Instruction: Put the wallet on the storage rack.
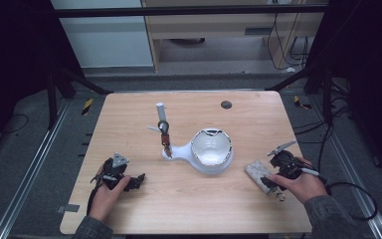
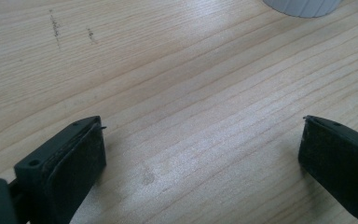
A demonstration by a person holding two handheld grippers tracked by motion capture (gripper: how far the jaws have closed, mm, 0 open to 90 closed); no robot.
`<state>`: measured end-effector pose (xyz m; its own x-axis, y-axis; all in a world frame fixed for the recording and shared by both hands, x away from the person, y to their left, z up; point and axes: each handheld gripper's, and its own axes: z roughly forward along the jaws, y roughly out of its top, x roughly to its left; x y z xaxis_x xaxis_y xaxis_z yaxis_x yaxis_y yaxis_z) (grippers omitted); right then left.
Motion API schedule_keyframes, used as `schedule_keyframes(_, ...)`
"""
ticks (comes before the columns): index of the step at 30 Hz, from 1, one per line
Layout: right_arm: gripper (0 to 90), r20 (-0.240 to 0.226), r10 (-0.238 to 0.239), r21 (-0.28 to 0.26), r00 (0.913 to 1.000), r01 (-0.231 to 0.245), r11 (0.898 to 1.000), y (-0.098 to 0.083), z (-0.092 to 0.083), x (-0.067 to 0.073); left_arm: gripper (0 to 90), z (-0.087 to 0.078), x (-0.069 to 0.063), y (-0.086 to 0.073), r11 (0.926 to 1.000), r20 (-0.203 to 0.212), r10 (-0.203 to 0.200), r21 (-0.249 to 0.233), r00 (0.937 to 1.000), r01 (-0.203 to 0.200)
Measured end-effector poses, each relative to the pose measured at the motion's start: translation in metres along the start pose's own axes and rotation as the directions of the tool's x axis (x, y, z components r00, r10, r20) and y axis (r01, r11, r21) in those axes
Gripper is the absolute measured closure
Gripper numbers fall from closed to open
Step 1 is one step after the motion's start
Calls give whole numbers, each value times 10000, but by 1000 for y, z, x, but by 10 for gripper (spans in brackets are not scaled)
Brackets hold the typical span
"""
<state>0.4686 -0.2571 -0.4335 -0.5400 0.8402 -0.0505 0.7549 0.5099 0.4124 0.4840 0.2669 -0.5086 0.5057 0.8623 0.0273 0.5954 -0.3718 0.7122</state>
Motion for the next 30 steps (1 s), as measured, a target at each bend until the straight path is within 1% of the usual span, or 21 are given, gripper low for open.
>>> schedule_keyframes(1, 154, -20, 53, 67, 10000, -53, 10000, 1, 1, 0, 0, 0, 0, 0, 10000, 0, -1, 0, 10000, 1)
schedule_keyframes(5, 134, -208, 19, 382, 9998, -11, 9993, 3, 6, 0, 0, 0, 0, 0, 10000, 1, 5, 3, 10000, -5)
schedule_keyframes(9, 107, -227, -79, 583, 9997, 92, 9983, 4, 10, 2, 0, 0, 0, 0, 10000, 7, 2, 0, 10000, -2)
schedule_keyframes(10, 105, -268, -43, 638, 9996, 60, 9979, 4, 11, 2, 0, 0, 0, 0, 10000, 10, 2, -3, 10000, -2)
schedule_keyframes(16, 142, -323, 9, 750, 9995, 16, 9972, 4, 15, 1, 0, 0, 0, 0, 10000, 19, 4, -1, 10000, -4)
schedule_keyframes(18, 160, -352, 41, 798, 9994, -13, 9968, 5, 17, 0, 0, 0, 0, 0, 10000, 89, -38, 5, 10000, 38)
schedule_keyframes(20, 178, -287, 72, 830, 9996, -48, 9965, 6, 20, -1, 0, 1, 0, 0, 10000, 120, -4, 8, 9999, 4)
schedule_keyframes(21, 185, -340, 131, 867, 9993, -101, 9962, 6, 21, -1, 0, 1, 0, 0, 10000, 121, -1, 6, 9999, 1)
schedule_keyframes(24, 175, -461, 149, 1132, 9988, -96, 9935, 7, 24, 0, 0, 1, 0, 0, 10000, 123, 3, 7, 9999, -3)
schedule_keyframes(26, 168, -411, 157, 1178, 9990, -108, 9930, 7, 26, 1, 0, 1, 0, 0, 10000, 124, 8, 8, 9999, -8)
schedule_keyframes(30, 163, -556, 238, 1343, 9982, -161, 9908, 5, 28, 3, 0, 1, 0, 0, 10000, 141, 42, 23, 9999, -42)
